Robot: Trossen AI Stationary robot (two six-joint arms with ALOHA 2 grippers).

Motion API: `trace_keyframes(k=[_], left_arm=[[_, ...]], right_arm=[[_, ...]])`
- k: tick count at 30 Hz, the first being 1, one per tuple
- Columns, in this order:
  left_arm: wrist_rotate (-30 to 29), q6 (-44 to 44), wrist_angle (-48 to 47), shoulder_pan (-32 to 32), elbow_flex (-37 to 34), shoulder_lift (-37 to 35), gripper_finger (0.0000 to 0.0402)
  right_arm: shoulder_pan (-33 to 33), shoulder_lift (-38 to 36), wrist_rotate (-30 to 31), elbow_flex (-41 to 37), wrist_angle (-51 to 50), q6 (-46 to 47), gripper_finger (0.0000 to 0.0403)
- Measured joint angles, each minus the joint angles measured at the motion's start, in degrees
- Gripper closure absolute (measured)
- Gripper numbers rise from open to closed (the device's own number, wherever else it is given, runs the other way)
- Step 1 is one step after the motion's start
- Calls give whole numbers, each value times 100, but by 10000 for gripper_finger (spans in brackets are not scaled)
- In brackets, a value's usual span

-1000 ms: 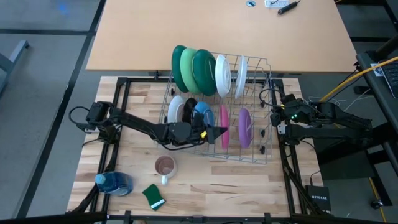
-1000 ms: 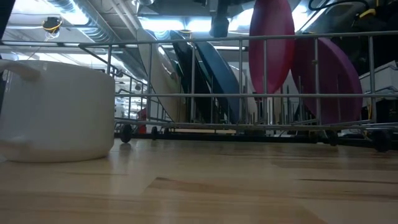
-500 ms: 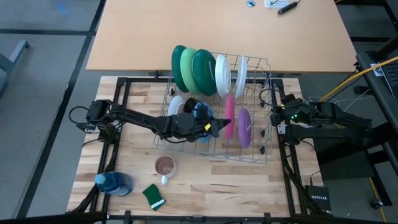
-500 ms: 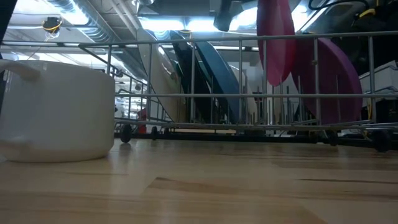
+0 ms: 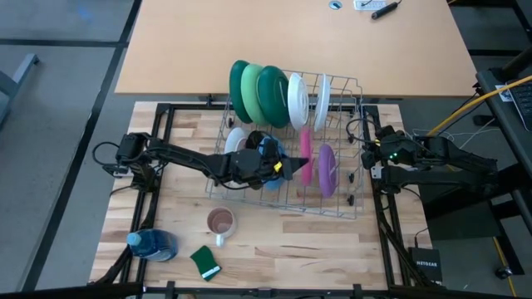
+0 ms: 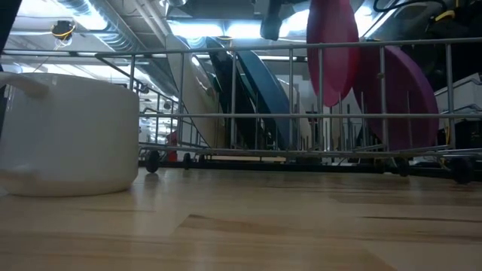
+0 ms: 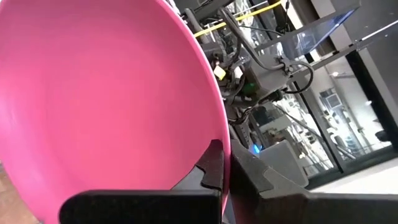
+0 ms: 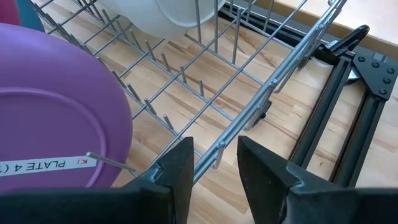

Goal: Sort dishes
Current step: Put the pink plate into the dishwasher rack

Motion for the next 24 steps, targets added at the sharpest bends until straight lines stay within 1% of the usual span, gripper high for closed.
trace_keyframes(k=[14,20,24], left_arm=[[2,-66,19,-81,-8,11,401],[13,-49,83,-81,-13,17,401],[148,-54,87,-89,-13,17,401]], right_arm=[[-2,0,0,0,4,-285,276],[0,-1,-2,0,195,-318,276],[0,0,0,0,218,-318,276]])
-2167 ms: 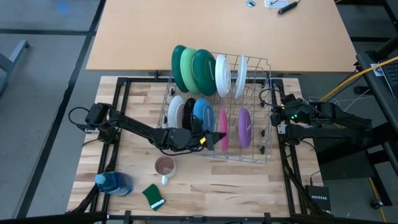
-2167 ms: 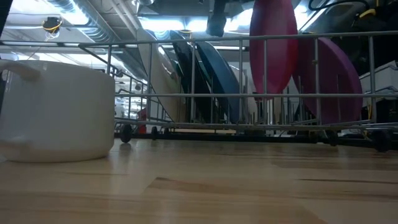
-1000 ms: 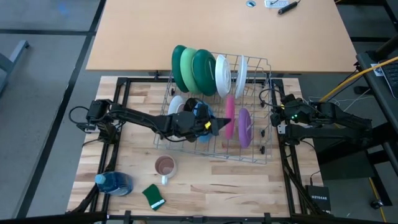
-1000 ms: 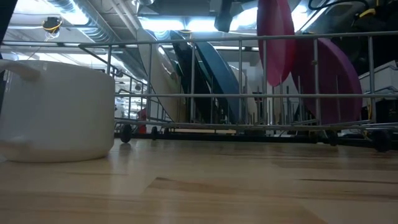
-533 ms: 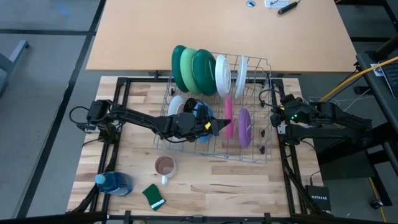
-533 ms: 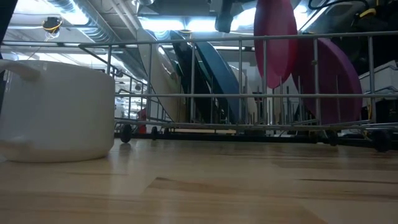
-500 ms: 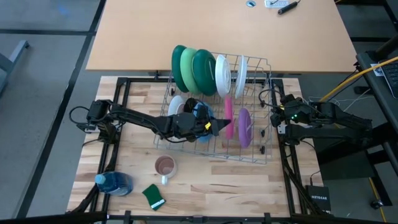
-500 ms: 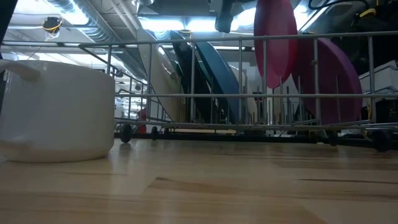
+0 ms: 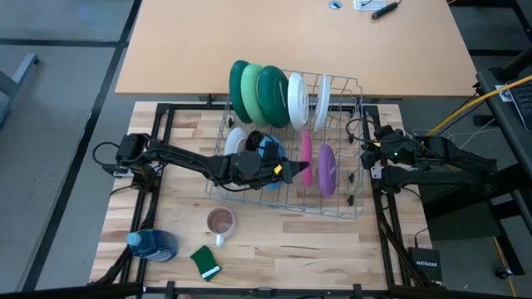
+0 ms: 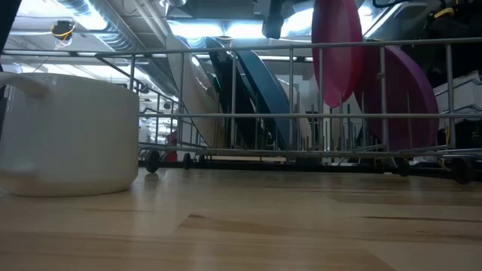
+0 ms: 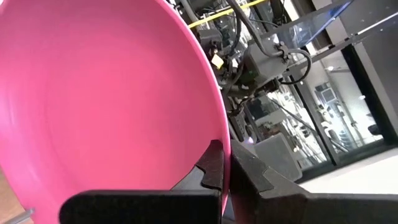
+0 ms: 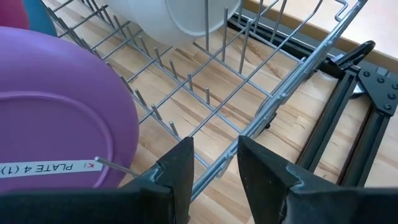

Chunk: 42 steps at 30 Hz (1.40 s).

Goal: Sort dishes
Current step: Put the pink plate into the dishwasher rack

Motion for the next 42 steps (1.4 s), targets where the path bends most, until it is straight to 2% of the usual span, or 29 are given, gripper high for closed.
trace_keyframes(k=[12,24,31,42], left_arm=[[16,-14,-52,-33,-4,39,401],[-4,-417,-649,213,-4,39,400],[-143,-235,-685,253,-4,39,373],[-360,-155,-1077,247,17,24,307]], right_arm=[[-2,0,-2,0,288,-173,276],[-2,-1,-2,0,350,-175,276],[0,0,-2,0,348,-209,276],[0,-2,-12,0,346,-284,276]])
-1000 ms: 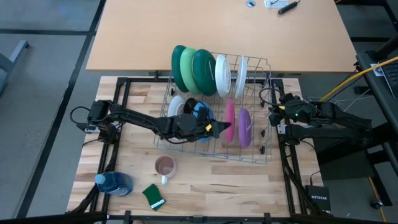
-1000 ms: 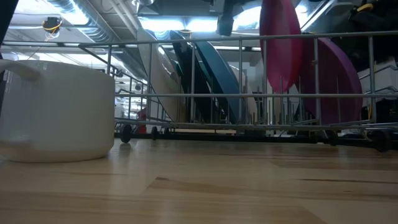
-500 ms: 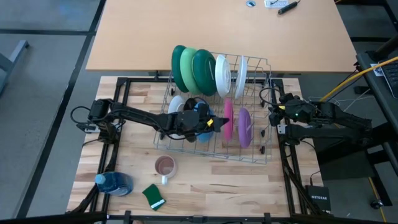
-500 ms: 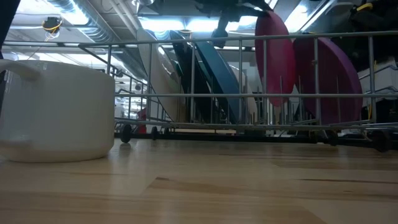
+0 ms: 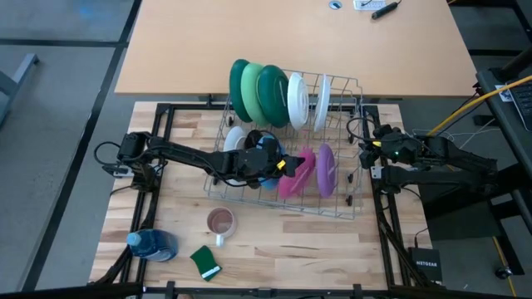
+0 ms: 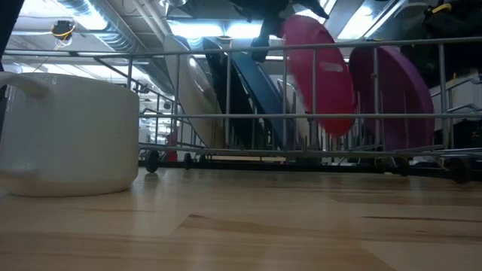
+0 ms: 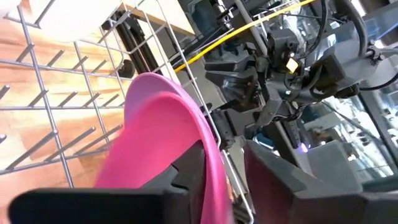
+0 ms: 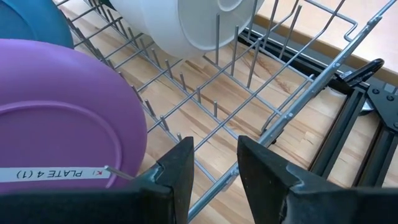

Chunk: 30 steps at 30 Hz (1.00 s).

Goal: Sort dishes
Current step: Put the pink plate into the dishwasher rack

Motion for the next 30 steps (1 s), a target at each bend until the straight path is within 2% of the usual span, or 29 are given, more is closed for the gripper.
trace_keyframes(k=[5,12,25,30], left_arm=[[-102,90,-5,2,-5,0,288],[-113,178,-1,2,-9,0,286],[-121,2541,170,-30,-24,-115,286],[-120,2935,517,-88,-22,-225,286]], right_arm=[[-1,0,-3,0,0,0,276],[-1,0,-7,0,-1,0,276],[0,0,-9,0,-4,0,276],[0,0,-11,0,-7,2,276]])
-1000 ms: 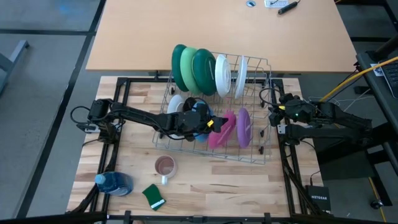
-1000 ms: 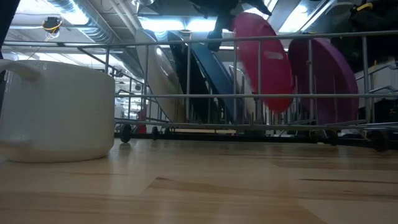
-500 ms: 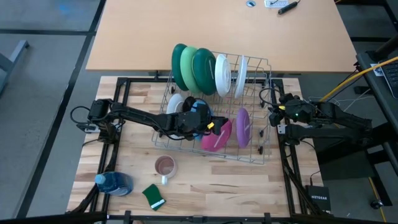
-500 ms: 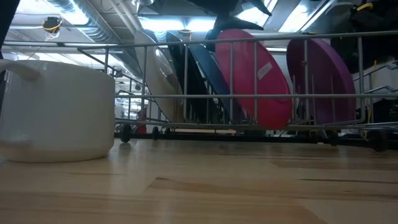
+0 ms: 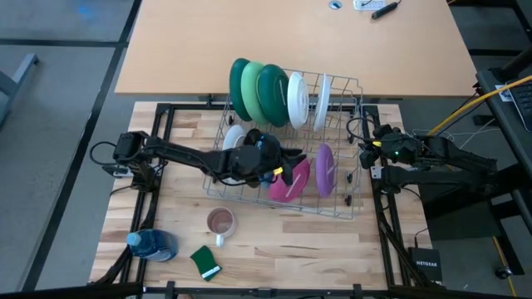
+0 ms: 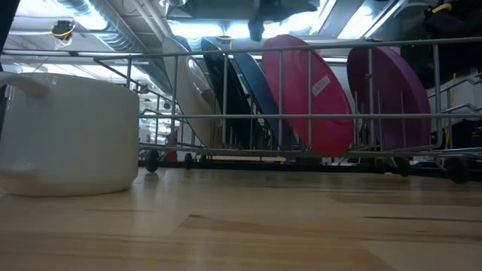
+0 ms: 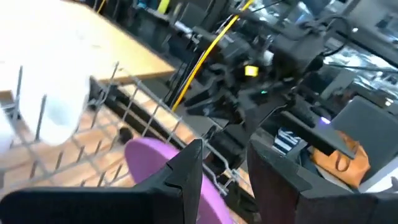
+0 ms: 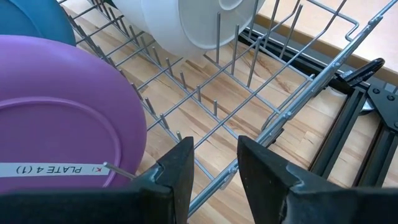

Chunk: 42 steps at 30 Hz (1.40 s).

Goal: Sort dishes
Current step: Put the pink plate into the dishwasher rack

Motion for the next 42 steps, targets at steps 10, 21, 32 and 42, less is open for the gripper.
trace_keyframes(k=[10,21,32,42], left_arm=[[229,2933,-824,-444,263,-265,286],[218,4380,-4623,-1232,863,-509,286],[219,3540,-6247,-1387,802,-507,288],[214,3107,-6163,-950,802,-377,354]], right_arm=[[0,1,-122,-2,-2,0,276],[-1,1,-193,-2,-11,0,276],[-1,1,-193,-3,3,63,276],[0,1,-193,-4,6,210,276]])
